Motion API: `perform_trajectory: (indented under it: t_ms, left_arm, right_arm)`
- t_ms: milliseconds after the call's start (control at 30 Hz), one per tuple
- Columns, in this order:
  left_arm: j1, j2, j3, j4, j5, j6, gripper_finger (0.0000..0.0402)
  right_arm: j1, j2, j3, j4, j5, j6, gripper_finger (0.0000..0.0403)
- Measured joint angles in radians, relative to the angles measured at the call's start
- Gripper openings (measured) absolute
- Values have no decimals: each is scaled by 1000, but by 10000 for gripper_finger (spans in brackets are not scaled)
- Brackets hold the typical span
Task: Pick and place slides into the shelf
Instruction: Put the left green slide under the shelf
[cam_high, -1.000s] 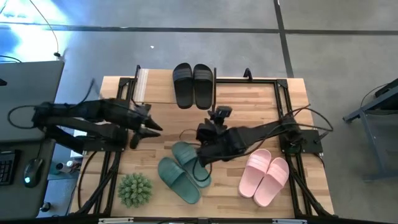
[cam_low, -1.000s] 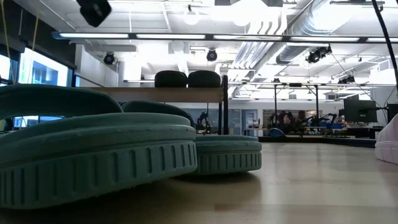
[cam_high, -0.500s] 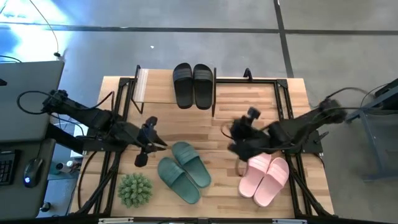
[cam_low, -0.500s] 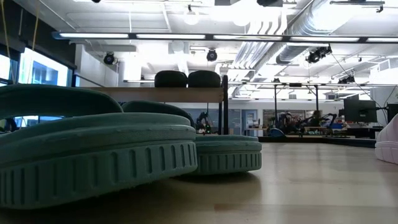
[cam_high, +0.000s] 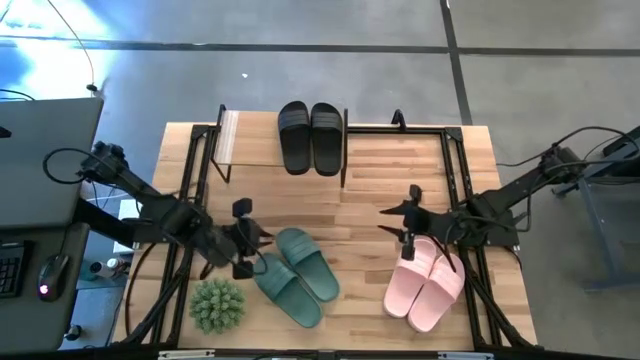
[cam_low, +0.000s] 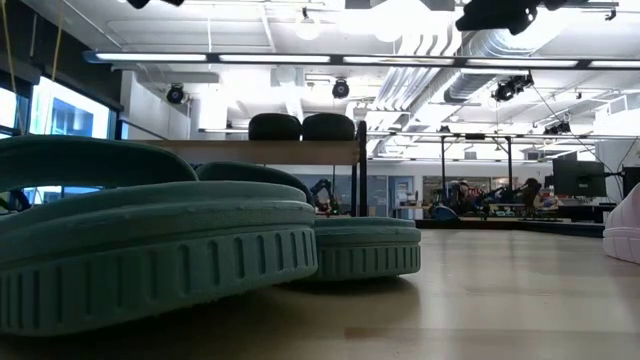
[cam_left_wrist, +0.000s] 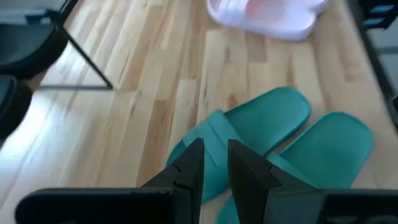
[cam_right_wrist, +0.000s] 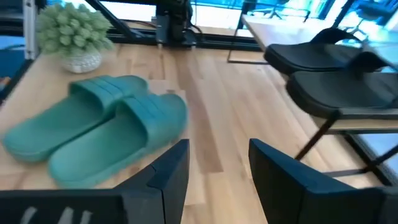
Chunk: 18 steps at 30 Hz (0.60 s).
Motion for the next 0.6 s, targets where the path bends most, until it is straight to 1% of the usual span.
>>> perform_trajectory:
  t_ms: [67, 233, 333, 400, 500, 533, 600]
  left_arm:
    - [-4, 61, 46, -62, -13, -59, 58]
    - [-3, 256, 216, -321, -13, -228, 58]
    - [-3, 393, 354, -501, -5, -323, 58]
    - [-3, 483, 454, -636, 26, -381, 58]
    - [-14, 604, 599, -790, 63, -456, 58]
    - [-21, 641, 646, -837, 68, -475, 58]
    - [-43, 700, 723, -855, 76, -498, 58]
  right_arm:
    - [4, -9, -3, -15, 20, -11, 158]
    - [4, -12, 12, -57, 32, -30, 158]
    - [4, -12, 12, -62, 39, -52, 158]
    - [4, -12, 12, -65, 39, -57, 158]
    - [4, -12, 12, -82, 39, -58, 158]
    - [4, -12, 12, -90, 39, -57, 158]
    - [4, -12, 12, -110, 38, -58, 158]
